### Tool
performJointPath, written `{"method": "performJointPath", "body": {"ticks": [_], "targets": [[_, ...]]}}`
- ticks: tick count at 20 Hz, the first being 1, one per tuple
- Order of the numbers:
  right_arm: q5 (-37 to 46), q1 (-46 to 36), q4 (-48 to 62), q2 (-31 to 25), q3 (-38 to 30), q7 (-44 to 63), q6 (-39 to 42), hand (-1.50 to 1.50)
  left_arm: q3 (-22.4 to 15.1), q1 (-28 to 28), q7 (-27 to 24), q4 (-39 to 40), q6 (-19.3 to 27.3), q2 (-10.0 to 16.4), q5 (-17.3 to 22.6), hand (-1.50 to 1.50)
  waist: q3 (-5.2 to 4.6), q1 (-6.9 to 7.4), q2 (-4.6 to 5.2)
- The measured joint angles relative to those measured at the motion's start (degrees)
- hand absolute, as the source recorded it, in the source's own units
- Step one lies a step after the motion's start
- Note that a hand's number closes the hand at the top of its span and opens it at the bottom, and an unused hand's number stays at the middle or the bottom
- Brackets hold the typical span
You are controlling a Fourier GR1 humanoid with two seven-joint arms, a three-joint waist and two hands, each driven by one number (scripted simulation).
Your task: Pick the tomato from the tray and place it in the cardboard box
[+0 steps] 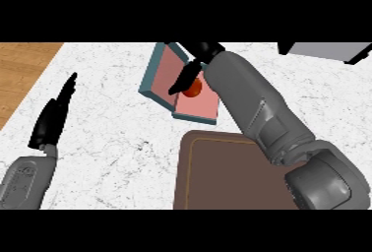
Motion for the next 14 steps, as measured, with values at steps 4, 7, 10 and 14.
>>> {"method": "performJointPath", "body": {"ticks": [4,7,10,14], "targets": [[-3.5,0.7,-0.7,0.0,-3.1,-3.1,-1.4,-1.5,-0.1,0.3,0.0,-0.3,0.4,-0.4,-0.1,0.0,0.05,-0.4,-0.02],[-6.7,0.9,-1.3,0.0,-6.2,-4.2,-1.6,-1.5,0.5,1.0,-0.3,-0.1,0.3,0.0,0.2,0.0,0.07,-1.11,0.0],[-9.3,1.0,-2.0,0.0,-8.5,-4.4,-0.6,-1.5,1.3,1.0,-0.2,0.1,0.4,0.5,0.4,0.0,0.08,-2.16,0.08],[-11.8,1.0,-3.1,-1.7,-10.9,-4.4,3.4,-1.5,2.3,1.9,-0.7,0.3,0.8,0.9,0.6,0.0,0.09,-3.61,-0.03]]}}
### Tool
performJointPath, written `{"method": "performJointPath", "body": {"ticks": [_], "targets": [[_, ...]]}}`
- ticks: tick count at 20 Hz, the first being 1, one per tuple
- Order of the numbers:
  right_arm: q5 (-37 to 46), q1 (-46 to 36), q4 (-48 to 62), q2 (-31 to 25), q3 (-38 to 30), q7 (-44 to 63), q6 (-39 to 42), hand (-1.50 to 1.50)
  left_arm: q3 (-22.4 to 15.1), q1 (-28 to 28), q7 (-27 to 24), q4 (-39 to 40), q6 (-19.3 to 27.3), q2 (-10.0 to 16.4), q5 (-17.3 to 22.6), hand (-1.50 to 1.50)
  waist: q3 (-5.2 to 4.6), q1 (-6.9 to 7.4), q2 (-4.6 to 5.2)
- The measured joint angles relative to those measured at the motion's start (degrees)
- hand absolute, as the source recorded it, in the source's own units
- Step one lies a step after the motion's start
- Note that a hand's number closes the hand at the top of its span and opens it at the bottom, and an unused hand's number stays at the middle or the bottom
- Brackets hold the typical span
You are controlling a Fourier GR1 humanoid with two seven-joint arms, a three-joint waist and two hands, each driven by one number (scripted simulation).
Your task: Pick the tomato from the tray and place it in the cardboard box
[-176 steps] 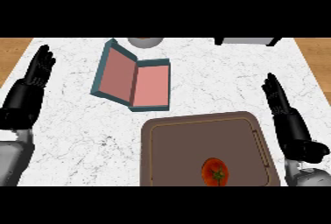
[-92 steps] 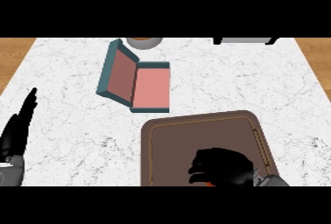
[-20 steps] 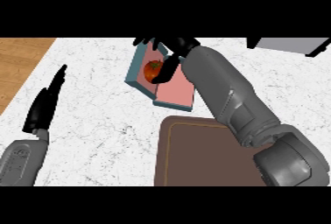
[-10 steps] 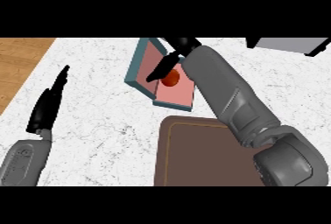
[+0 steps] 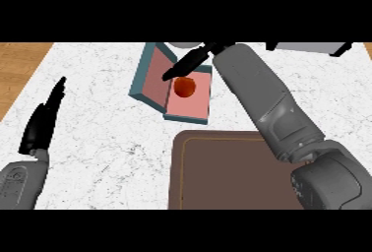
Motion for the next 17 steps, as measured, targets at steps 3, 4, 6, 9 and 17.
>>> {"method": "performJointPath", "body": {"ticks": [3,4,6,9,17], "targets": [[-1.0,1.1,-0.5,-3.4,-1.0,-0.2,3.2,-1.5,0.3,0.7,-0.4,-0.3,0.1,0.1,0.2,0.0,0.01,-0.43,0.12],[-1.2,1.4,-0.6,-4.3,-1.2,-0.1,3.6,-1.5,0.3,0.8,-0.4,-0.5,0.2,0.1,0.1,0.0,0.02,-0.49,0.17],[-1.4,2.3,-0.8,-6.4,-1.5,0.0,4.7,-1.5,0.1,1.2,-0.3,-1.2,0.2,0.0,0.0,0.0,0.04,-0.42,0.28],[-1.7,3.7,-1.1,-10.0,-1.8,-0.2,6.9,-1.5,0.3,1.9,-0.3,-2.0,-0.3,0.3,0.4,0.0,0.08,-0.34,0.41],[0.1,7.0,-1.9,-18.9,-0.1,-2.9,14.4,-1.5,0.6,1.5,-0.2,-2.7,-0.9,0.7,0.8,0.0,0.18,0.16,1.13]]}}
